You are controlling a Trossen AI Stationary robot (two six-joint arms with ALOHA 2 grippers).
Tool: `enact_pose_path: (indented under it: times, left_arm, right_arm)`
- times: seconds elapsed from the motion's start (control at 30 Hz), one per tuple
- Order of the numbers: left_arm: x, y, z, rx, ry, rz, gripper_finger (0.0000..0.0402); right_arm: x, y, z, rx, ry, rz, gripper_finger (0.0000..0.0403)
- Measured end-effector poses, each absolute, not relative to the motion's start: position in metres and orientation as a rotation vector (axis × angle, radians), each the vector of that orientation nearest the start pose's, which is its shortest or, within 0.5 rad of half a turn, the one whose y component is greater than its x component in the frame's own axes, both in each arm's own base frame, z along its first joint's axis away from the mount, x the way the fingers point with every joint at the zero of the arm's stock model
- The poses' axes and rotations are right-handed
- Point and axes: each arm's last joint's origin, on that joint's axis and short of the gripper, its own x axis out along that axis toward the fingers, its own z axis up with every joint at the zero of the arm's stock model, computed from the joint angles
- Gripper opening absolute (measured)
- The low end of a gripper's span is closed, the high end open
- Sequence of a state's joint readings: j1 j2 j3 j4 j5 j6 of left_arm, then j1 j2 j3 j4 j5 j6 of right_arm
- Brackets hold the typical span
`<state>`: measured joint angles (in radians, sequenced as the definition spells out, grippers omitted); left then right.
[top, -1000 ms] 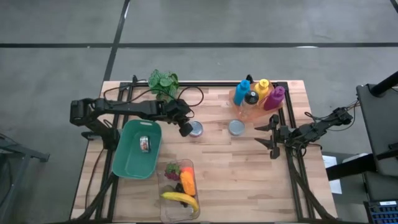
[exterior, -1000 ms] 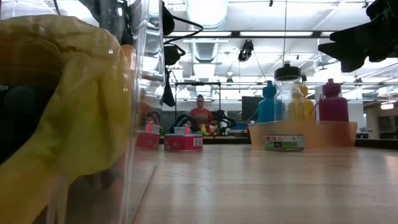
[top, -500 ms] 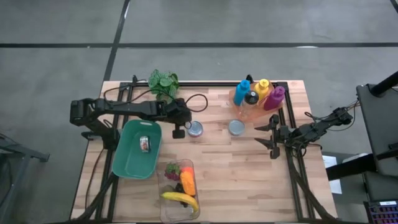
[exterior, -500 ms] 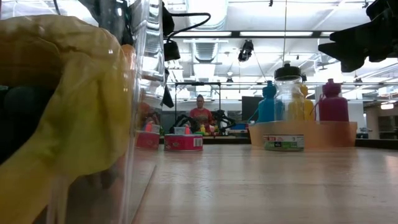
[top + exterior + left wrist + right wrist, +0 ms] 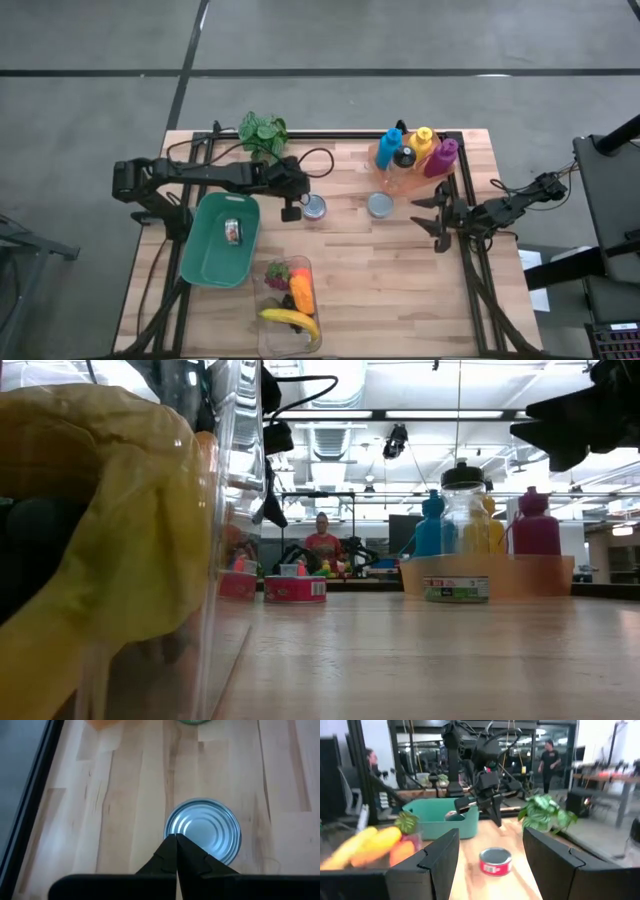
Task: Pick & Place Food Item
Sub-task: Put the red tuna can into the blue bin
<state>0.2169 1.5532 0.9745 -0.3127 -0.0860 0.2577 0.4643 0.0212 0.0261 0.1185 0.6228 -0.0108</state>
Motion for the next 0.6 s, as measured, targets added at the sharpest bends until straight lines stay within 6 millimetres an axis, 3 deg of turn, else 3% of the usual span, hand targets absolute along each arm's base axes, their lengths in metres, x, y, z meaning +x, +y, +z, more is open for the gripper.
enact_pose_path:
  times: [0.2,0.33,0.6]
  left_arm:
    - [0.3067,0.0701,0.2089,0.183,0.914,0.166,0.0001]
    - [0.3067,0.0704,0.2089,0.192,0.915,0.163,0.0001]
    - [0.3090,0.0709,0.2110,0.188,0.882,0.172,0.0001]
  right_arm:
    - [0.0893,0.0256,0.1816,0.245,-0.121,-0.157,0.0217]
    - [0.0881,0.0213,0.1861,0.388,-0.189,-0.268,0.0217]
    - [0.0923,0.0202,0.1834,0.345,-0.161,-0.351,0.0212]
